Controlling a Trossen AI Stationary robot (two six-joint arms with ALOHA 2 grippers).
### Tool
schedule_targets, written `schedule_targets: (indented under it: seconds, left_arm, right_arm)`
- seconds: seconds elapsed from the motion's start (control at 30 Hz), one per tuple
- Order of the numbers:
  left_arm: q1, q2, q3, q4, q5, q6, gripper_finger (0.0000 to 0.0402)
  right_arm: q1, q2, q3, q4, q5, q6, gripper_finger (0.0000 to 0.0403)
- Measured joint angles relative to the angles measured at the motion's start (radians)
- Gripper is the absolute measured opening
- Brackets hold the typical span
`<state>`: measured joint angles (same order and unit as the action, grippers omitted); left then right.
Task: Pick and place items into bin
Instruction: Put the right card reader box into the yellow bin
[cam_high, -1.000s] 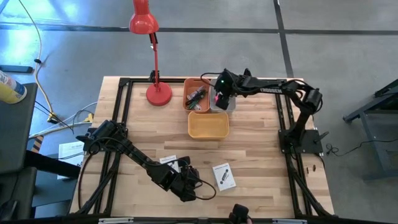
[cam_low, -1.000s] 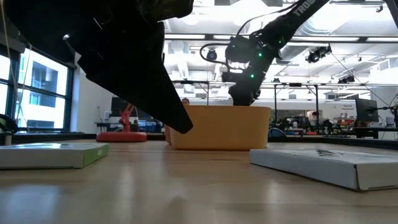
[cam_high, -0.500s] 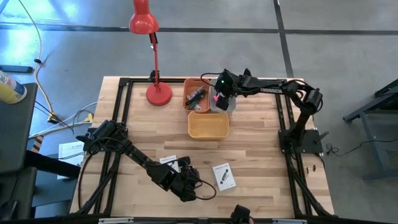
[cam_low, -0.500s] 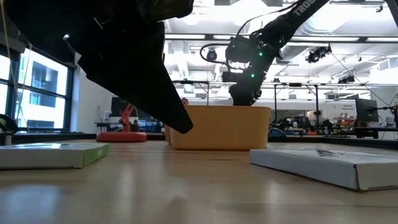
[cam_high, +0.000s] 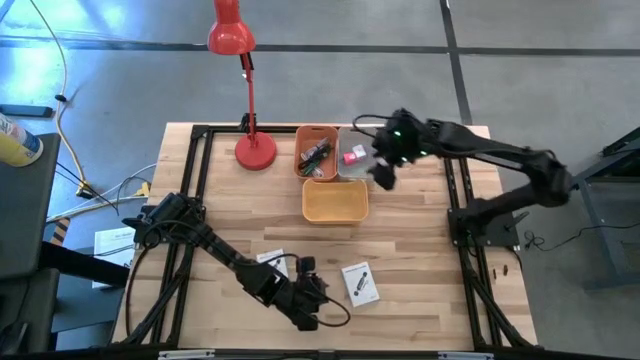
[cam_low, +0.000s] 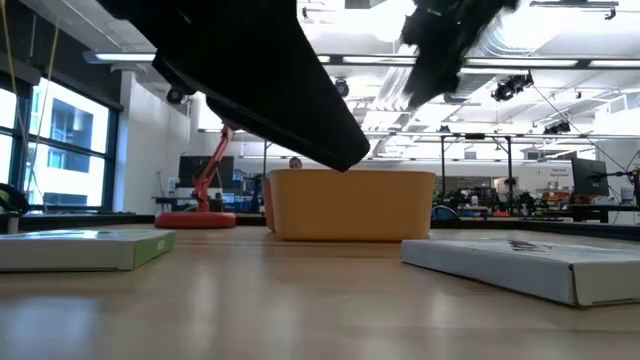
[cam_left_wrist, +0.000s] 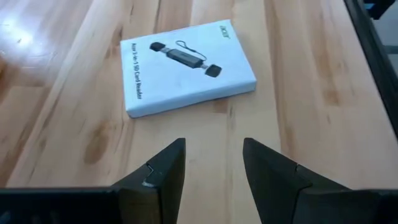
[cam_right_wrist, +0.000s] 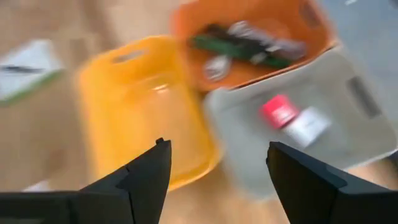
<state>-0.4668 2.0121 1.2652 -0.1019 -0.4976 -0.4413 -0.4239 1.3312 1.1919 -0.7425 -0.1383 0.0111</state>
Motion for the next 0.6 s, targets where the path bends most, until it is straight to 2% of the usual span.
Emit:
schedule_targets:
  seconds: [0.17,0.33,0.47,0.6]
  left_arm:
    - [0.027,0.027,0.0,0.004,0.033,-0.008,0.015]
    - [0.069,0.068,0.0,0.068,0.145,-0.016,0.015]
    - [0.083,0.075,0.0,0.086,0.154,-0.039,0.015]
    - [0.083,0.075,0.0,0.099,0.146,-0.038,0.015]
  right_arm:
    - [0.141,-0.144,-0.032,-0.125,-0.043,0.156,0.0252]
    - [0.33,-0.284,-0.203,-0.101,-0.047,0.356,0.0252]
    - [0.479,-0.409,-0.434,0.093,-0.105,0.659,0.0252]
    - [0.606,-0.507,-0.671,0.403,-0.053,0.964,0.0252]
